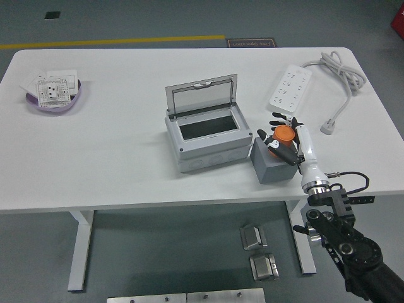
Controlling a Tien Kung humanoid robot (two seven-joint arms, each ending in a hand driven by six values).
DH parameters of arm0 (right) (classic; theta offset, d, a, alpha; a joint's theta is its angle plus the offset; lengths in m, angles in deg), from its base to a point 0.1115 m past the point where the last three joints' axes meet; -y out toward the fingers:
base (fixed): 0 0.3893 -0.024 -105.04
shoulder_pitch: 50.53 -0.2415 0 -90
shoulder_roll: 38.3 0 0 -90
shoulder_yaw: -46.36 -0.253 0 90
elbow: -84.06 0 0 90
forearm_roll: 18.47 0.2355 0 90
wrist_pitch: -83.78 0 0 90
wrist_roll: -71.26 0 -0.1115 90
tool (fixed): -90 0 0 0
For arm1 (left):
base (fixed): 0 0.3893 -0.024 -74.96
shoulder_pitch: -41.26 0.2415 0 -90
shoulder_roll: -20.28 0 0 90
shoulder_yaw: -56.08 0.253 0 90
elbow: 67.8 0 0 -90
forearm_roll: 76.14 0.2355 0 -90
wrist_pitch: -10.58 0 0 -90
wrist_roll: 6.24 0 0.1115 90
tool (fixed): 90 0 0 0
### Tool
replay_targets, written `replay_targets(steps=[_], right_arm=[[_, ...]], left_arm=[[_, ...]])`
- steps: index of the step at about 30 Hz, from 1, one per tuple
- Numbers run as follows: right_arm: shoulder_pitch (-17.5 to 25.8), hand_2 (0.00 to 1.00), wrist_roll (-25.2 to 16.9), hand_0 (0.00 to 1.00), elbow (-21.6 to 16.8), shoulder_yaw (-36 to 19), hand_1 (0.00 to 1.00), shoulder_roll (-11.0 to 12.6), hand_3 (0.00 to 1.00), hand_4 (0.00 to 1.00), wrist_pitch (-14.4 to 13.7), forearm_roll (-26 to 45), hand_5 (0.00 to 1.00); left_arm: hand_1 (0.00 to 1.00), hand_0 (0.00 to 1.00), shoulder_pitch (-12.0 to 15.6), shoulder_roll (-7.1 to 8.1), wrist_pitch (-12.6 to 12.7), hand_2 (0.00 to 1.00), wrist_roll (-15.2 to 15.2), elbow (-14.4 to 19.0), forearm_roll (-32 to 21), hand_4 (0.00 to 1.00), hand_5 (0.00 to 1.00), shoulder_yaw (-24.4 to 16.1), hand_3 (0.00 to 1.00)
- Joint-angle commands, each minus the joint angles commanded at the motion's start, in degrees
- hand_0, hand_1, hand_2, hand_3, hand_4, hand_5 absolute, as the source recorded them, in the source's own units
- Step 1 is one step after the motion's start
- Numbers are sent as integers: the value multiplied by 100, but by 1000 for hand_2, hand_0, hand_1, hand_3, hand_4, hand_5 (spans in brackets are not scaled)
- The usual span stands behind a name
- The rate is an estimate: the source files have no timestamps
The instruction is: Pick up the cylinder from the cube,place it in the box,flap close box
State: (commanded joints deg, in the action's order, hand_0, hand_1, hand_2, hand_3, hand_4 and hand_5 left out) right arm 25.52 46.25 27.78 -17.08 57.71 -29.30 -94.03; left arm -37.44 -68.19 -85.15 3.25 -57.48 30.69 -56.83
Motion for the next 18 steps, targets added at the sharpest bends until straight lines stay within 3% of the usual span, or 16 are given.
replay_targets(steps=[1, 13, 14, 18], right_arm=[[0, 644, 3, 603, 11, 3, 623, 1, 715, 702, -4, 0, 168], [-23, 642, 68, 603, -13, 35, 619, -4, 711, 675, -195, -7, 140], [-23, 625, 85, 581, -19, 33, 608, -5, 695, 512, -214, -12, 55], [-22, 625, 139, 581, -44, 37, 608, -8, 695, 512, -270, -32, 55]], left_arm=[[564, 648, -1, 0, 0, 547, -2, 0, 1, 395, 14, 0, 576], [564, 648, -19, -14, -1, 547, -18, 0, -81, 394, 15, 80, 576], [566, 648, -21, -14, 0, 550, -20, 0, -100, 396, 10, 95, 578], [566, 648, -26, -16, 8, 550, -31, 0, -179, 396, 10, 166, 578]])
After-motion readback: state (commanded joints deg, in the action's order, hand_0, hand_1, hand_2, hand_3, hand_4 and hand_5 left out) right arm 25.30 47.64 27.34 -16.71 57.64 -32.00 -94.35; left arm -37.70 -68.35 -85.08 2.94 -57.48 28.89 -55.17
